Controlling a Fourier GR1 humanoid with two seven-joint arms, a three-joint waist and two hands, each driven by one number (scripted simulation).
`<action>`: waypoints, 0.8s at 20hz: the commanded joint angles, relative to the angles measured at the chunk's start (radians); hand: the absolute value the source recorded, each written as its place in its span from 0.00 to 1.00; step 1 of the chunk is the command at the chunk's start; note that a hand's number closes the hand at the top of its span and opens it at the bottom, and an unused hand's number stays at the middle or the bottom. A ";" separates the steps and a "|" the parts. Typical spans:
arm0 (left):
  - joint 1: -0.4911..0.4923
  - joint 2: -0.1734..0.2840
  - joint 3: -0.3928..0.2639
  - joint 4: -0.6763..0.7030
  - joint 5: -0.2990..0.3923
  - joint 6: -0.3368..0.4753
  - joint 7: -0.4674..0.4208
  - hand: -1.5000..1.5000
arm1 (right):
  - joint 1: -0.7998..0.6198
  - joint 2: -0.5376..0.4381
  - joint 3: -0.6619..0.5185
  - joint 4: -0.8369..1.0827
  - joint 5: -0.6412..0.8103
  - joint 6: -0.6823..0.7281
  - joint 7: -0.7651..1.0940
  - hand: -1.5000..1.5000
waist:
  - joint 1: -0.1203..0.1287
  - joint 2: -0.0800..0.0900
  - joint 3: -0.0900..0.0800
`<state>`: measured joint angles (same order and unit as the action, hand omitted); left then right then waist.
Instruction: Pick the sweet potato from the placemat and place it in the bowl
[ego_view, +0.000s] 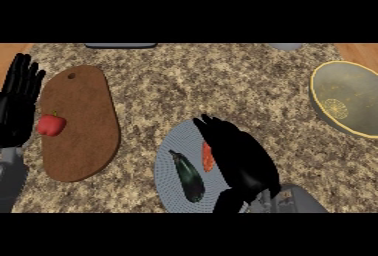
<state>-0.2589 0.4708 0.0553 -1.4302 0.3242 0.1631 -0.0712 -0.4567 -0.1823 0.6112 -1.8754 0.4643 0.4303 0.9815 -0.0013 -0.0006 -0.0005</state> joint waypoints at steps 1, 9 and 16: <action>0.075 -0.066 -0.047 -0.104 -0.047 0.051 0.006 0.50 | 0.006 0.019 -0.031 0.102 0.036 0.010 0.007 0.00 | 0.010 -0.001 0.001; 0.010 -0.043 0.035 -0.081 -0.047 -0.011 0.064 0.50 | 0.116 0.035 -0.038 0.196 0.174 -0.040 -0.161 0.00 | 0.002 0.000 0.001; 0.045 -0.082 0.054 -0.096 -0.079 -0.045 0.072 0.50 | 0.087 0.085 -0.111 0.319 0.228 -0.055 -0.312 0.00 | 0.005 0.001 0.001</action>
<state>-0.2283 0.4050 0.0946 -1.5066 0.2517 0.1353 -0.0200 -0.3480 -0.1236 0.5408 -1.6229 0.6670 0.3791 0.7472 0.0019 0.0001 0.0002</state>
